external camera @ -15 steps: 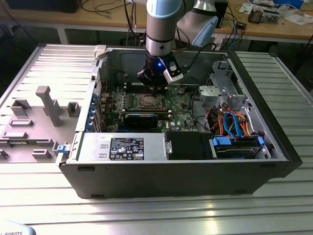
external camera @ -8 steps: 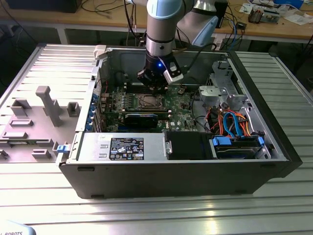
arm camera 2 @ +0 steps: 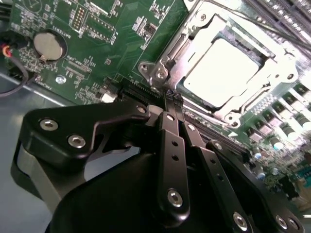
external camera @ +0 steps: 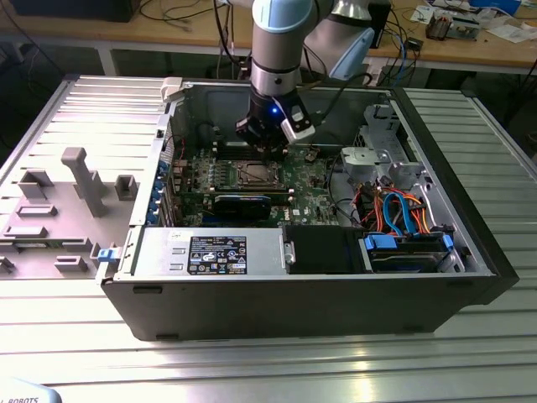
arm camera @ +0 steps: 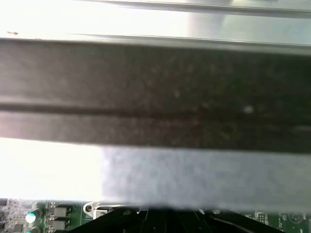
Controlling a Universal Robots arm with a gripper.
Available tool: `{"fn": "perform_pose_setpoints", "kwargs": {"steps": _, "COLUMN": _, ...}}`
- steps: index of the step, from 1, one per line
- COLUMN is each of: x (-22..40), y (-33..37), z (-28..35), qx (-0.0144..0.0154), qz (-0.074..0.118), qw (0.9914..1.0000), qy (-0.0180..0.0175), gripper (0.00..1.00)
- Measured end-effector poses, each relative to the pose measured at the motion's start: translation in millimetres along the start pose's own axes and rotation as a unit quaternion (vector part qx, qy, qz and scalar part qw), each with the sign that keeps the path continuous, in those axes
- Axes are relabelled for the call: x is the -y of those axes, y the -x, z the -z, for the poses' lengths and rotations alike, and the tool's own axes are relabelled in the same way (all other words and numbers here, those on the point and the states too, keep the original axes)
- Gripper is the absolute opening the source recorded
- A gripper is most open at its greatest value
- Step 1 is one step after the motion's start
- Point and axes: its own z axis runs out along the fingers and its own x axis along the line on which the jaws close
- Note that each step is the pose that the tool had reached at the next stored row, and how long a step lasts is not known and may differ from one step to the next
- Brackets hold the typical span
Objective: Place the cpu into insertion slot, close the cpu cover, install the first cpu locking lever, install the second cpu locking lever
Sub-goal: 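Install the first cpu locking lever, then install the second cpu locking lever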
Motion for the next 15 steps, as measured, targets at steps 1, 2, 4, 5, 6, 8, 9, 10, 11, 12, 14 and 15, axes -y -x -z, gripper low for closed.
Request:
{"fn": "perform_pose_setpoints", "kwargs": {"steps": 1, "x": -0.2, "y": 0.0, "z": 1.5, "qx": 0.0000, "qz": 0.000, "qw": 1.00000, "qy": -0.0004, "gripper": 0.11}}
{"fn": "perform_pose_setpoints", "kwargs": {"steps": 2, "x": -0.2, "y": 0.0, "z": 1.5, "qx": -0.0002, "qz": 0.000, "qw": 1.00000, "qy": -0.0028, "gripper": 0.11}}
{"fn": "perform_pose_setpoints", "kwargs": {"steps": 4, "x": 0.6, "y": 0.0, "z": 1.8, "qx": -0.0005, "qz": 0.000, "qw": 0.99998, "qy": -0.0069, "gripper": 0.11}}
{"fn": "perform_pose_setpoints", "kwargs": {"steps": 5, "x": 2.3, "y": -0.1, "z": 1.8, "qx": -0.0005, "qz": 0.000, "qw": 0.99997, "qy": -0.0076, "gripper": 0.11}}
{"fn": "perform_pose_setpoints", "kwargs": {"steps": 6, "x": 3.8, "y": -0.2, "z": 1.9, "qx": -0.0005, "qz": 0.000, "qw": 0.99997, "qy": -0.0078, "gripper": 0.11}}
{"fn": "perform_pose_setpoints", "kwargs": {"steps": 8, "x": 5.2, "y": -0.3, "z": 2.0, "qx": -0.0005, "qz": 0.000, "qw": 0.99997, "qy": -0.0078, "gripper": 0.11}}
{"fn": "perform_pose_setpoints", "kwargs": {"steps": 9, "x": 5.2, "y": -0.3, "z": 2.0, "qx": -0.0005, "qz": 0.000, "qw": 0.99997, "qy": -0.0078, "gripper": 0.11}}
{"fn": "perform_pose_setpoints", "kwargs": {"steps": 10, "x": 5.3, "y": -0.3, "z": 2.0, "qx": -0.0005, "qz": 0.000, "qw": 0.99997, "qy": -0.0078, "gripper": 0.11}}
{"fn": "perform_pose_setpoints", "kwargs": {"steps": 11, "x": 5.3, "y": -0.3, "z": 2.0, "qx": -0.0004, "qz": 0.000, "qw": 0.99997, "qy": -0.0078, "gripper": 0.11}}
{"fn": "perform_pose_setpoints", "kwargs": {"steps": 12, "x": 5.4, "y": -0.3, "z": 2.0, "qx": -0.0004, "qz": 0.000, "qw": 0.99997, "qy": -0.0078, "gripper": 0.11}}
{"fn": "perform_pose_setpoints", "kwargs": {"steps": 14, "x": 5.8, "y": -0.3, "z": 2.1, "qx": -0.0005, "qz": 0.000, "qw": 0.99997, "qy": -0.0078, "gripper": 0.11}}
{"fn": "perform_pose_setpoints", "kwargs": {"steps": 15, "x": 6.6, "y": -0.3, "z": 2.1, "qx": -0.0005, "qz": 0.000, "qw": 0.99997, "qy": -0.0078, "gripper": 0.11}}
